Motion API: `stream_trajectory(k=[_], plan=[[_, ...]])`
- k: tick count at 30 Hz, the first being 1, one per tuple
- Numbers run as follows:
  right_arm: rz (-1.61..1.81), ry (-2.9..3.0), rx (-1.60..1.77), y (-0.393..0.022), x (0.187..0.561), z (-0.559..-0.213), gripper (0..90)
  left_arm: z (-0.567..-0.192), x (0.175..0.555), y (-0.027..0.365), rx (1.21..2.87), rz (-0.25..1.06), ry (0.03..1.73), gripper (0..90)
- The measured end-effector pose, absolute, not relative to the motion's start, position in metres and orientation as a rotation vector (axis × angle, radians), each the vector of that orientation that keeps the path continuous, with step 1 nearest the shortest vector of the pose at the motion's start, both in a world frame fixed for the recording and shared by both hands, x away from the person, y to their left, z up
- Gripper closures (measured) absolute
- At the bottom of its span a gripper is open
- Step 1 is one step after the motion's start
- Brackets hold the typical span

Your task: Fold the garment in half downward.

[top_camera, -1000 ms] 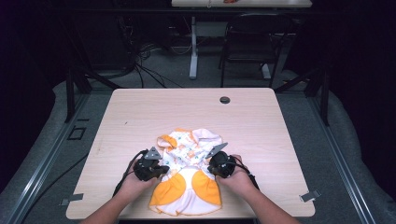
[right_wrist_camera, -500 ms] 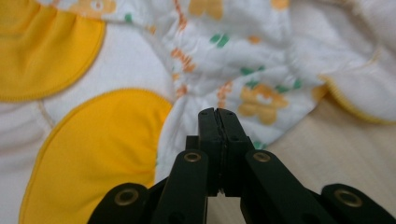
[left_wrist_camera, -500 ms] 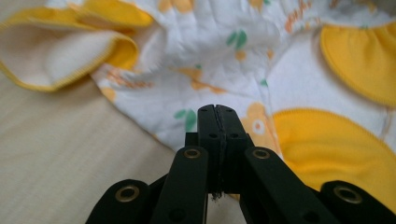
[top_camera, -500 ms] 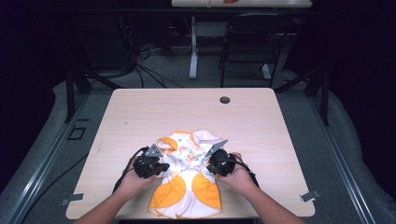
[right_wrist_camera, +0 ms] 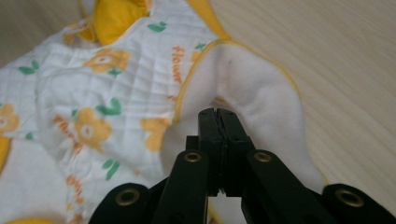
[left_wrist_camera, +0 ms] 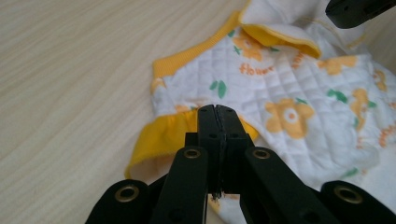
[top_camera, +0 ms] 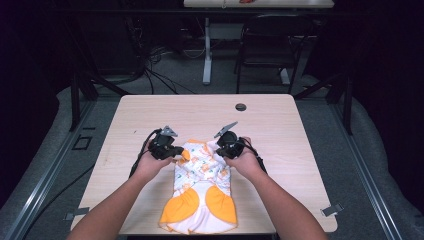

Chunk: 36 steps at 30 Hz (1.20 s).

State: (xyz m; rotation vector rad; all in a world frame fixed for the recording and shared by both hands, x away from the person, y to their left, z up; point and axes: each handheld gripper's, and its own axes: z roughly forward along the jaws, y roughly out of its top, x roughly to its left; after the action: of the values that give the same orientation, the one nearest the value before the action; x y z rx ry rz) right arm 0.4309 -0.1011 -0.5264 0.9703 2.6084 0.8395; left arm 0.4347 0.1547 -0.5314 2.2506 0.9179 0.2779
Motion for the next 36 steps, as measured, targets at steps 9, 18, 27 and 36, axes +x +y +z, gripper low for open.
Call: stream_trajectory(k=[9,18,27,36], plan=[[0.831,2.538,1.095,-0.104,0.465,-0.534,82.9,-0.542,0.460,0.151,2.236,0.290,0.991,86.6],[0.774,2.496,1.170,-0.104,0.475,-0.547,64.8,-0.555,0.466,0.147,2.233,0.315,1.049,64.6],[0.790,2.517,1.207,-0.107,0.476,-0.556,59.8,-0.563,0.468,0.151,2.235,0.296,1.079,57.8],[0.810,2.525,1.246,-0.111,0.477,-0.563,57.6,-0.568,0.468,0.148,2.261,0.280,1.063,62.3]])
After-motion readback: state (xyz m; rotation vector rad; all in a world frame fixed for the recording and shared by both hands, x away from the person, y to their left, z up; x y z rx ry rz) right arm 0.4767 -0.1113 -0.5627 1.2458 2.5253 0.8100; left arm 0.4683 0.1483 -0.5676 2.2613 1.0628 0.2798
